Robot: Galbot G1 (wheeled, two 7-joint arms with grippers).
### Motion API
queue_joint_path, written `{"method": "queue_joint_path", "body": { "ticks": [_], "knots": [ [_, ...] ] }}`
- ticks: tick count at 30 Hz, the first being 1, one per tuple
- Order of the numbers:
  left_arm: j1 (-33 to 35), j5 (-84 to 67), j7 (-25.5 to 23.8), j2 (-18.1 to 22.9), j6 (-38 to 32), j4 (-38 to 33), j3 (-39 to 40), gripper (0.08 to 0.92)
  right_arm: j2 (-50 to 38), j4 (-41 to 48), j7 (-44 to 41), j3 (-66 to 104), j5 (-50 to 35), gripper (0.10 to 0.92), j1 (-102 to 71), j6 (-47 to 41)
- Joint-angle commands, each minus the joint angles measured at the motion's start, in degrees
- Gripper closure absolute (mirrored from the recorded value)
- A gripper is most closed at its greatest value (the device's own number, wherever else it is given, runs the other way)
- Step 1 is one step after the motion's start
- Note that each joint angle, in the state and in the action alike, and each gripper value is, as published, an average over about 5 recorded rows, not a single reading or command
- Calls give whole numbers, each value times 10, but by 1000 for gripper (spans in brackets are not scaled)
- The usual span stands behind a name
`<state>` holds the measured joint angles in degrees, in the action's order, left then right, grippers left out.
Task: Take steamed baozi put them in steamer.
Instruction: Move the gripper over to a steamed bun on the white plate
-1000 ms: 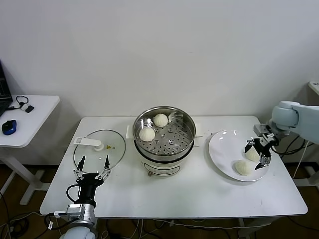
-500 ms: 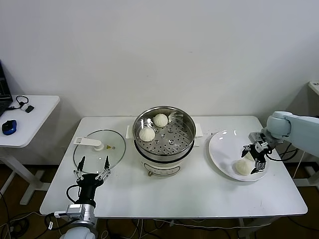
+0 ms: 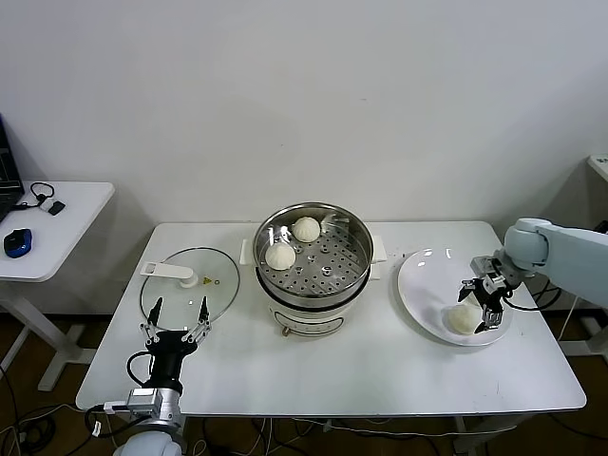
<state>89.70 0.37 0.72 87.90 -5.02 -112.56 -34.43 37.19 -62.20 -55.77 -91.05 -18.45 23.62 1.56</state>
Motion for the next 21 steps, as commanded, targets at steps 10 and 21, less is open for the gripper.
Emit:
{"method": "queue_joint_path", "body": {
  "ticks": [10, 21],
  "knots": [
    [-1, -9, 0, -6, 0, 1, -6, 177, 12, 19, -5, 16, 3, 340, -16, -2],
    [-5, -6, -2, -9, 4, -3, -2, 177, 18, -75, -6, -114, -43, 397, 154, 23]
  ]
}}
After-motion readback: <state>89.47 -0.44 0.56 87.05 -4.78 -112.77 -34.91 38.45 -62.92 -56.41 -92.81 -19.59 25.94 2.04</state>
